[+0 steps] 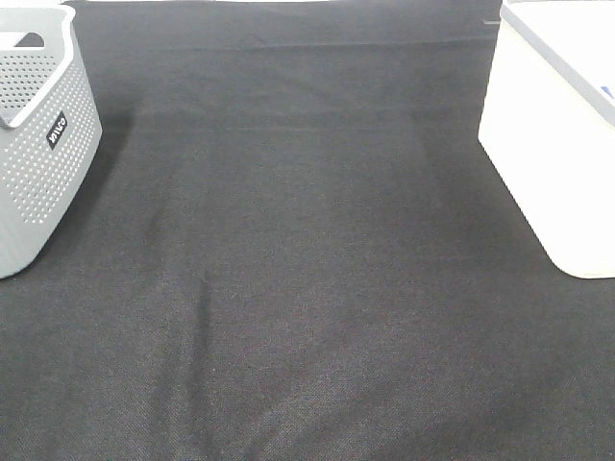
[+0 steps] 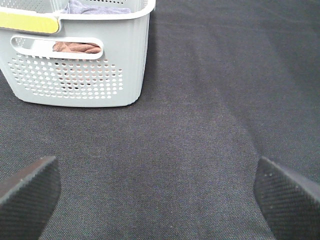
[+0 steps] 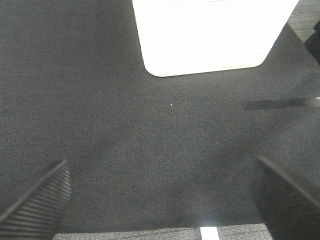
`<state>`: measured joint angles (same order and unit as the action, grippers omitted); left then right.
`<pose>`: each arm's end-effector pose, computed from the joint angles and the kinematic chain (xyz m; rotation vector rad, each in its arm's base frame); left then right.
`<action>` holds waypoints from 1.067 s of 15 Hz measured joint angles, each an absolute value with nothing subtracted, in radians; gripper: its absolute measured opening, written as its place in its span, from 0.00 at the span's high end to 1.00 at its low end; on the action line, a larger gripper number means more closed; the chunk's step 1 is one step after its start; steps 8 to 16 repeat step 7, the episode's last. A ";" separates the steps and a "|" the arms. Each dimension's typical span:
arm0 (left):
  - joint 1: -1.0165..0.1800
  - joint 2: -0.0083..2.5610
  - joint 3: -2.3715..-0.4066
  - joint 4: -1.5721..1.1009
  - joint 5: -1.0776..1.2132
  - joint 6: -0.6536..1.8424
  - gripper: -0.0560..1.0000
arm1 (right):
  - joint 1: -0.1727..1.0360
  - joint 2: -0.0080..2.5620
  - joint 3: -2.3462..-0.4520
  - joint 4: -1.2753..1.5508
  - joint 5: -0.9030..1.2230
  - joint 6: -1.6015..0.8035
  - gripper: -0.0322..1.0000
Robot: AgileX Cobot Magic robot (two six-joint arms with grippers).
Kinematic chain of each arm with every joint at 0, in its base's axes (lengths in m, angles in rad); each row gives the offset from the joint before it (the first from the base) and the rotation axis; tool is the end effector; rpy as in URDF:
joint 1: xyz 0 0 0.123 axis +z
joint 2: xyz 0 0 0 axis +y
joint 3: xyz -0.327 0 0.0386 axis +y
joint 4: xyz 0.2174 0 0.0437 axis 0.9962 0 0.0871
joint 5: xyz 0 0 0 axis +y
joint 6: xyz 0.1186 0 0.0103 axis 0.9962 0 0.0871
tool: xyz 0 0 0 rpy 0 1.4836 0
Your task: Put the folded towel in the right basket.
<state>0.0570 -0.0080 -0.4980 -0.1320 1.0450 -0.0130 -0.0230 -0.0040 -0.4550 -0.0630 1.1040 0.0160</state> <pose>-0.0509 -0.0165 0.2513 -0.0653 2.0170 -0.1295 -0.0509 -0.0055 0.2329 0.0445 2.1274 -0.0807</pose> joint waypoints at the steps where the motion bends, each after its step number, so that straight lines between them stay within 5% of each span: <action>1: 0.057 -0.008 -0.498 -0.132 1.045 -0.013 0.03 | -0.023 -0.004 -0.455 -0.063 1.104 0.016 0.05; 16: 0.057 -0.008 -0.498 -0.132 1.045 -0.013 0.03 | -0.023 -0.004 -0.455 -0.063 1.104 0.016 0.05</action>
